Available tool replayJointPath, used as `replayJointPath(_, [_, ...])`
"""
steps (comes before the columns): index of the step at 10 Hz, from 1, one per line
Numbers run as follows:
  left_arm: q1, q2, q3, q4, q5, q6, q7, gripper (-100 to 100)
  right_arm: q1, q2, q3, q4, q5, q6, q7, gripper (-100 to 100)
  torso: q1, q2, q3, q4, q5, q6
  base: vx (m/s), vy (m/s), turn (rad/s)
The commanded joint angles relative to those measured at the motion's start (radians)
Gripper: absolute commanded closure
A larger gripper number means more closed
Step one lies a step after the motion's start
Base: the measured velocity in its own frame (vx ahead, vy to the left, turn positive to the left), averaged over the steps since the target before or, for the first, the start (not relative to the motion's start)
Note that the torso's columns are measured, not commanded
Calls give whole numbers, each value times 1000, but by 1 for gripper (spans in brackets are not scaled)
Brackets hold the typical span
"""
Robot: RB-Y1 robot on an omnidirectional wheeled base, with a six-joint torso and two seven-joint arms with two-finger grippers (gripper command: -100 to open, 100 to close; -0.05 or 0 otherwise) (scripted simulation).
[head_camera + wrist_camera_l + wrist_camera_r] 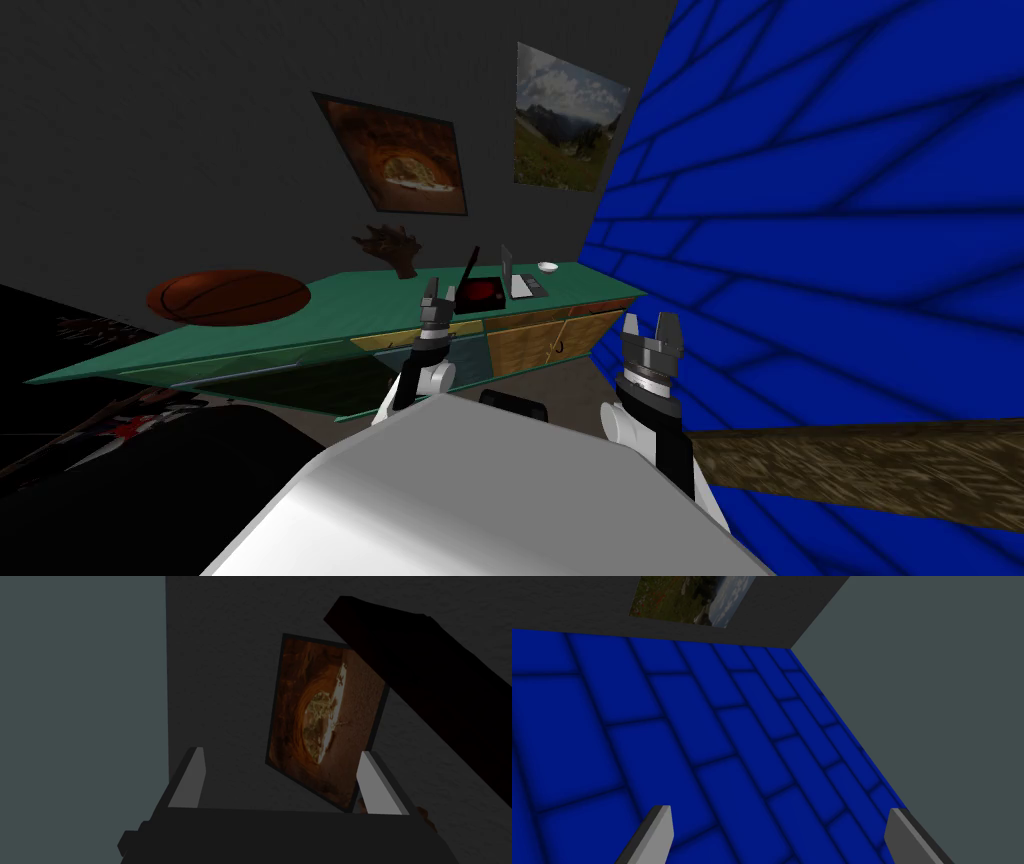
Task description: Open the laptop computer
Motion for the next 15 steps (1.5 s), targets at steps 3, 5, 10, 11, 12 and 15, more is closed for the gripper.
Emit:
replayJointPath(3, [0, 0, 0, 0, 0, 0, 0, 0, 0, 0, 0, 0, 0, 0, 0, 0, 0, 175, -351, 176, 0, 0, 0, 0, 0])
replayJointPath(5, [0, 0, 0, 0, 0, 0, 0, 0, 0, 0, 0, 0, 0, 0, 0, 0, 0, 322, -644, 322, 0, 0, 0, 0, 0])
replayJointPath(10, [-26, 43, 4, -11, -6, 6, 6, -100, 0, 0, 0, 0, 0, 0, 0, 0, 0, 691, -1382, 691, 0, 0, 2, -4, 3])
replayJointPath(11, [-47, 72, 7, -14, -11, 16, 12, -100, 0, 0, 0, 0, 0, 0, 0, 0, -1, 725, -1451, 724, 0, 0, 3, -37, 31])
replayJointPath(12, [-73, 99, 11, -16, -18, 30, 20, -100, 0, 0, 0, 0, 0, 0, 0, 0, -1, 734, -1471, 734, 0, 0, 3, -52, 45])
replayJointPath(15, [-170, 164, 29, -12, -46, 95, 56, -100, 0, 0, 0, 0, 0, 0, 0, 0, -1, 738, -1476, 738, 0, 0, -1, -83, 50])
